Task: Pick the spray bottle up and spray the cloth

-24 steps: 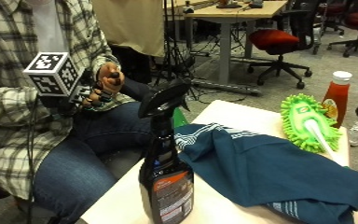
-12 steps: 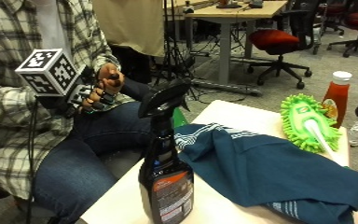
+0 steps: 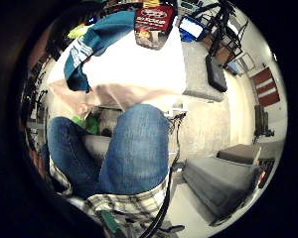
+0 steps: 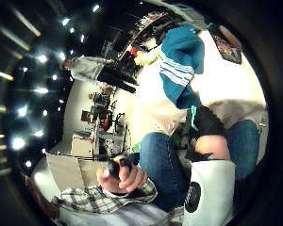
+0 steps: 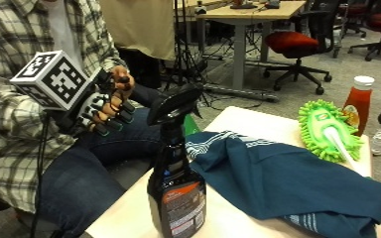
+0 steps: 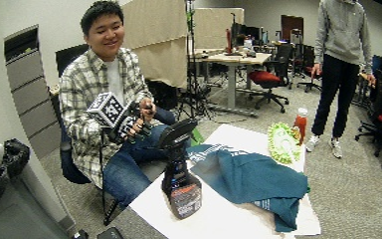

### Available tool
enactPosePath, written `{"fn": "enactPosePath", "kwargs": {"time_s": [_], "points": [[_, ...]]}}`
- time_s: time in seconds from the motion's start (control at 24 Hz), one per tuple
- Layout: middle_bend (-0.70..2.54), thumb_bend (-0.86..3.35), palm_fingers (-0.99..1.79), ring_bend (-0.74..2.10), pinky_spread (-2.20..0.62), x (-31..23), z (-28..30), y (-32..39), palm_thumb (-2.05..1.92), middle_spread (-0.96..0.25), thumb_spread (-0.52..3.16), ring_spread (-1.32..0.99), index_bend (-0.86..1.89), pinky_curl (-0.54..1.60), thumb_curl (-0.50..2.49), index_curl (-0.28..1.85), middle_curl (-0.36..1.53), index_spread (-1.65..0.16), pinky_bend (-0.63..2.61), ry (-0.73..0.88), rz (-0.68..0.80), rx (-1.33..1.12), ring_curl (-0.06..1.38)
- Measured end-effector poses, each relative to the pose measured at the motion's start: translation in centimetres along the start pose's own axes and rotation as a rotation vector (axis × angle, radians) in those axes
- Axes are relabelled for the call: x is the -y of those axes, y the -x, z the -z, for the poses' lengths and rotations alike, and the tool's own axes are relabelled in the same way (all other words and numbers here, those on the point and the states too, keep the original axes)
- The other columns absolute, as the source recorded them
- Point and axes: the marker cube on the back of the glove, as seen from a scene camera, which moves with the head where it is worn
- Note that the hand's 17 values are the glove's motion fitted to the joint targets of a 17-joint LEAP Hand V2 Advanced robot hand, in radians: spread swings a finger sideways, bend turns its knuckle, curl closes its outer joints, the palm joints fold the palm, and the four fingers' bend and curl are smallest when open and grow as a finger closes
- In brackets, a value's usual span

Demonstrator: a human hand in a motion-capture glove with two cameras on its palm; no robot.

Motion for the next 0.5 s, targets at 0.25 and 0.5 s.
{"fn": "enactPosePath", "kwargs": {"time_s": [0.25, 0.5], "points": [[0.25, 0.32, 0.48, 0.34, 0.18, 5.9, 0.1, -3.3, 0.71, -0.02, 1.1, 0.02, 0.17, 0.23, 0.35, 0.27, 0.27, -0.26, 0.21, -0.109, -0.151, 0.177, 0.21], [0.15, 0.29, 0.39, 0.33, 0.17, 11.0, 0.3, -5.7, 0.74, 0.01, 1.11, 0.02, 0.18, 0.27, 0.37, 0.31, 0.26, -0.24, 0.25, -0.203, -0.269, 0.358, 0.24]]}}
